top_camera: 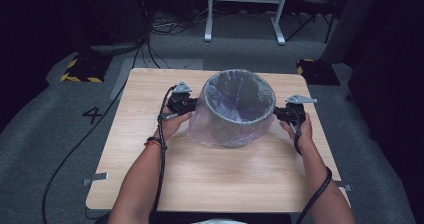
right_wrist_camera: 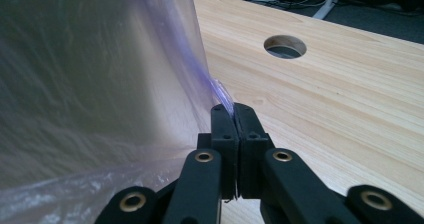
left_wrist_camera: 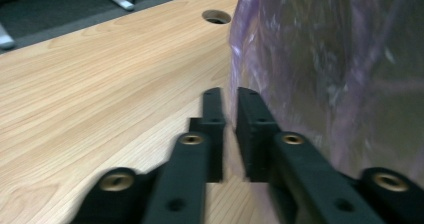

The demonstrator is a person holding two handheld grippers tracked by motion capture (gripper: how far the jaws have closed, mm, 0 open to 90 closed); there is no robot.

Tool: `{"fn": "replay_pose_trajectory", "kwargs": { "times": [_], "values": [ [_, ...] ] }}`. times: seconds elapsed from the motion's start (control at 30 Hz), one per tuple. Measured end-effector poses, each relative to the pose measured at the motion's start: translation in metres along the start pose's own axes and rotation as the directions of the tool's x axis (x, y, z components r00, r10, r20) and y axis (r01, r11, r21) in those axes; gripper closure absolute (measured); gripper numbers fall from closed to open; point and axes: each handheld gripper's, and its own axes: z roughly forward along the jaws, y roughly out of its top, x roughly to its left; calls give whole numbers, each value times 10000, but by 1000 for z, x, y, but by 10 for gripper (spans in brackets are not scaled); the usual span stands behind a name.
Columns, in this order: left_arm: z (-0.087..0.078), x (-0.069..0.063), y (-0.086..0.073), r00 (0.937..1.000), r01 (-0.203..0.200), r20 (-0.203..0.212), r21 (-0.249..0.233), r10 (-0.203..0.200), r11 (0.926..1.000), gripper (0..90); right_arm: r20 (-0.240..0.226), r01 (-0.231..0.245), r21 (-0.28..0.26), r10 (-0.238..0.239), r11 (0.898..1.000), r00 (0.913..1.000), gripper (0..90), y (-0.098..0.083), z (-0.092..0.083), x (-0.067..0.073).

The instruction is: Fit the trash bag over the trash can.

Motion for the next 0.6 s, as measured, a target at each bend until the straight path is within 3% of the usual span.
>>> {"fn": "replay_pose_trajectory", "kwargs": {
  "times": [0.1, 0.2, 0.27, 0.37, 0.5, 0.6],
  "values": [
    [-9, -3, -2, 9999, -68, 115, 78, 67, 9999, 627, 110, -63, -49, 64, 10000, 9999, 791, -3, -3, 0],
    [-22, -8, -3, 9978, -648, -102, 279, 651, 9975, 481, 60, -109, -95, 110, 9999, 9999, 633, -2, -11, -1],
    [-32, -11, -2, 9965, -714, -413, 336, 728, 9969, 363, 82, 216, 153, -217, 9997, 9997, 546, -1, -16, 0],
    [-50, -14, -2, 9935, -855, -743, 74, 858, 9963, 272, 298, 567, 232, -573, 9981, 9979, 452, 0, -27, 2],
    [-73, -20, -4, 9960, -863, -280, -433, 852, 9953, 236, 158, 911, -74, -909, 9958, 9957, 397, 3, -44, 7],
    [-82, -28, -9, 9950, -909, 376, -534, 930, 9944, 204, 11, 1197, -293, -1197, 9924, 9928, 362, 5, -55, 15]
  ]
}}
